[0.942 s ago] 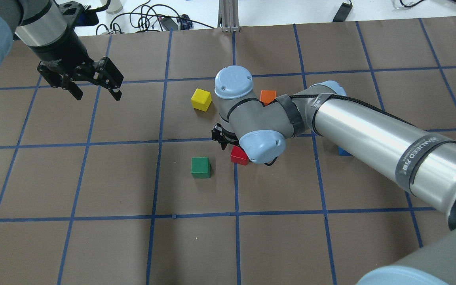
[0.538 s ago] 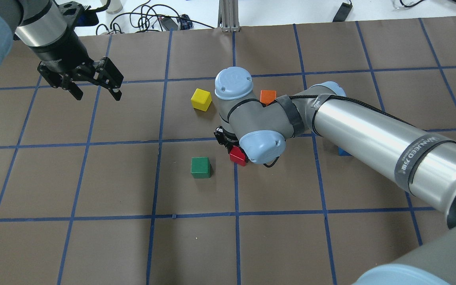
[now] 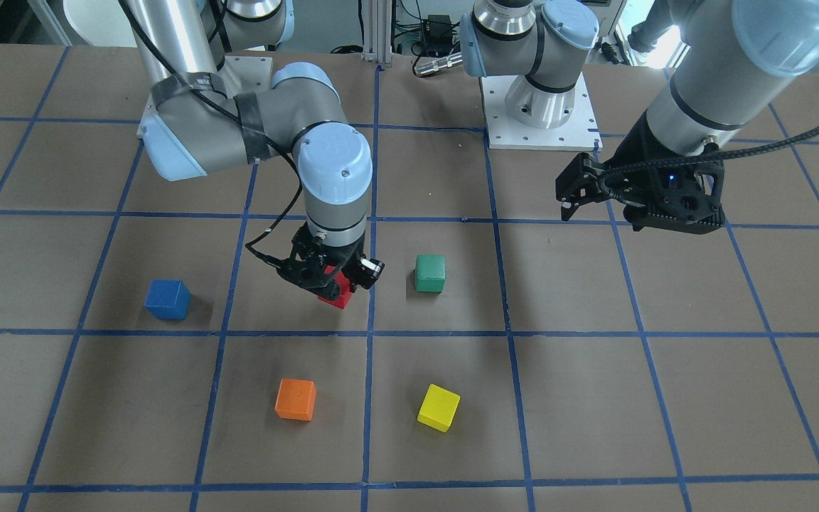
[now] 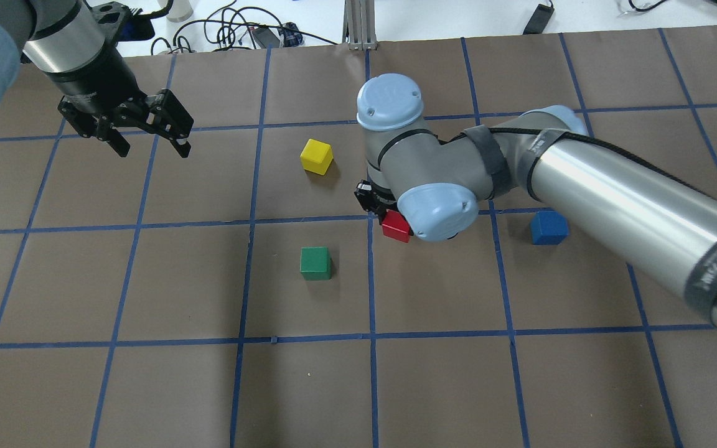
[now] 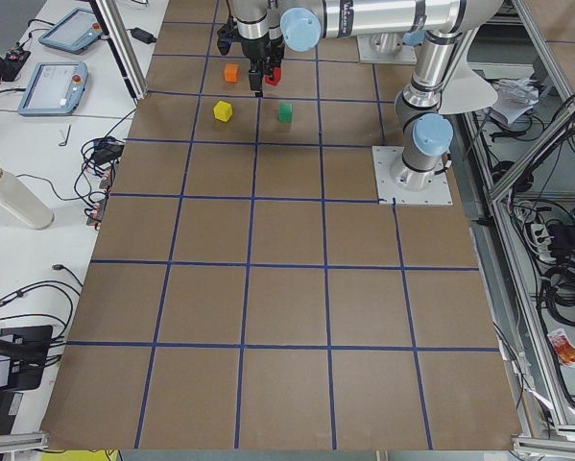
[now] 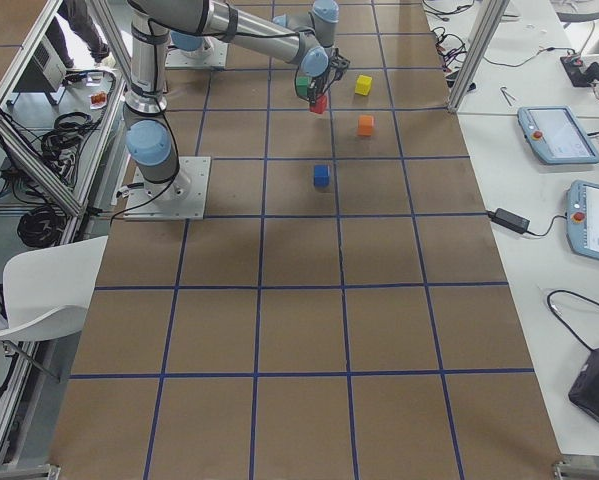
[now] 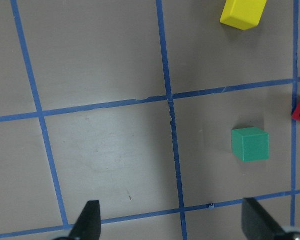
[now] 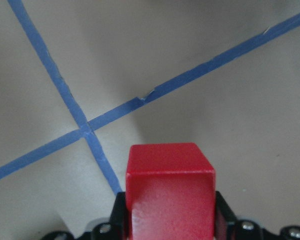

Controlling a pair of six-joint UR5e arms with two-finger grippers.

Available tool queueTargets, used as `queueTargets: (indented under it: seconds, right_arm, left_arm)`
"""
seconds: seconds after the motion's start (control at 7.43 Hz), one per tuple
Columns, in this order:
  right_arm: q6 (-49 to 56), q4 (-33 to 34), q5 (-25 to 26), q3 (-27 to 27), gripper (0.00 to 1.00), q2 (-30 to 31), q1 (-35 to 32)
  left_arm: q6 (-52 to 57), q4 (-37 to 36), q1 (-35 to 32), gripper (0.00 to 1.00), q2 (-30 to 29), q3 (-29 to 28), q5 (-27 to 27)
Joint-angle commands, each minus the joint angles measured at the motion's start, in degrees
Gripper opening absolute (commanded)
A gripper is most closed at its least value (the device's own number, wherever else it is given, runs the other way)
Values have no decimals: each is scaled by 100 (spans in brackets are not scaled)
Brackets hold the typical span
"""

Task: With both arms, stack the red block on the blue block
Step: 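Lift the red cube and carry it over the blue cube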

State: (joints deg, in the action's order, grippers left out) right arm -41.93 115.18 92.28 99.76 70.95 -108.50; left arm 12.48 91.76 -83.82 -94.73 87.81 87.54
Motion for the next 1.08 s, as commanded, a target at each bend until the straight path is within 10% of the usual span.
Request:
queueTargets:
  seconds: [0.0,0.4,0.94]
  right_arm:
    - [1539,-1045,27,17,5,803,1010]
    - [3512,-1158,317,428,0,1114,2277]
    - [4149,449,255,1273,0,1123,2817]
  left_arm:
    - [0,0,6,100,7,-1,9]
    - [-9,0,-3,100,-10,8,0]
    - [0,0,-3,100,-28,17,0]
